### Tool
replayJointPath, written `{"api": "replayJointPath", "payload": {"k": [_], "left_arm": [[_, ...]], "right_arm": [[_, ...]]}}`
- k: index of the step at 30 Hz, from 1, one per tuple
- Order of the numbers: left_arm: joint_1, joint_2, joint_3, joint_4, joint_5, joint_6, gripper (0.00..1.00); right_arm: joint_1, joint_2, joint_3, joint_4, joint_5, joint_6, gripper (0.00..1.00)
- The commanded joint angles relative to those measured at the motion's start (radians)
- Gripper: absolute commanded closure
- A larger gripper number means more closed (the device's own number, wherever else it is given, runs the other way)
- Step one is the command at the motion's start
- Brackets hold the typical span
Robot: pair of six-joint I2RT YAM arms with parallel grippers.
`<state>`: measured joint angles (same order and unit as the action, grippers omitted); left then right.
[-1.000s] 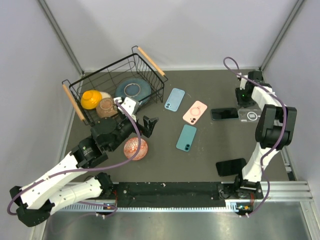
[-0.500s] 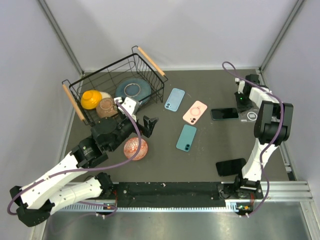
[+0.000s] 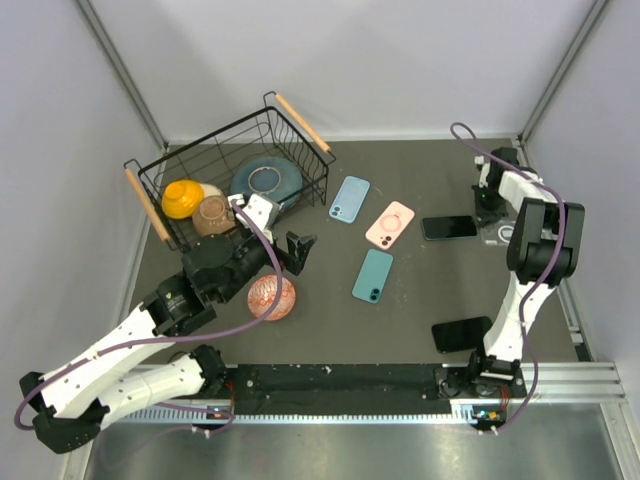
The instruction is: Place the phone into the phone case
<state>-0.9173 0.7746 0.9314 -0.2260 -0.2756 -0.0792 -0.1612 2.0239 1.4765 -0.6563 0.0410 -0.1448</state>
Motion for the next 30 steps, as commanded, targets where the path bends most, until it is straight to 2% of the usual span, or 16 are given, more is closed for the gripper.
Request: {"api": "replayJointPath", "payload": {"k": [1, 6, 11, 15, 20, 24, 27, 30], "left_arm": [[-0.003, -0.011, 0.038, 0.033, -0.013, 0.009, 0.07], [-0.003, -0.003, 0.038, 0.033, -0.016, 0.01, 0.08], [-0.003, -0.003, 0.04, 0.031, -0.02, 0.01, 0.08], [-0.003, -0.005, 0.037, 0.031, -0.022, 0.009, 0.08], [-0.003, -0.001, 0.037, 0.033, -0.033, 0.01, 0.08], [-0.003, -0.003, 0.037, 0.031, -0.033, 0.009, 0.09], [-0.003, -0.005, 0.035, 0.031, -0.034, 0.009, 0.09], [-0.003, -0.006, 0.035, 0.031, -0.04, 0.009, 0.09]], "right_arm": [[-0.012, 0.052, 0.071, -0.052, 0.079, 0.088, 1.0], [-0.015, -0.013, 0.152, -0.164, 0.181, 0.241, 1.0], [-0.006, -0.12, 0.206, -0.313, 0.1, 0.396, 1.0], [0.041, -0.253, 0.104, -0.296, 0.016, 0.464, 1.0], [0.187, -0.462, -0.047, -0.234, -0.038, 0.606, 1.0], [0.279, -0.586, -0.203, -0.145, -0.14, 0.859, 1.0], [0.333, -0.661, -0.281, -0.137, -0.106, 1.015, 1.0], [0.365, -0.732, -0.387, -0.105, -0.107, 1.291, 1.0]]}}
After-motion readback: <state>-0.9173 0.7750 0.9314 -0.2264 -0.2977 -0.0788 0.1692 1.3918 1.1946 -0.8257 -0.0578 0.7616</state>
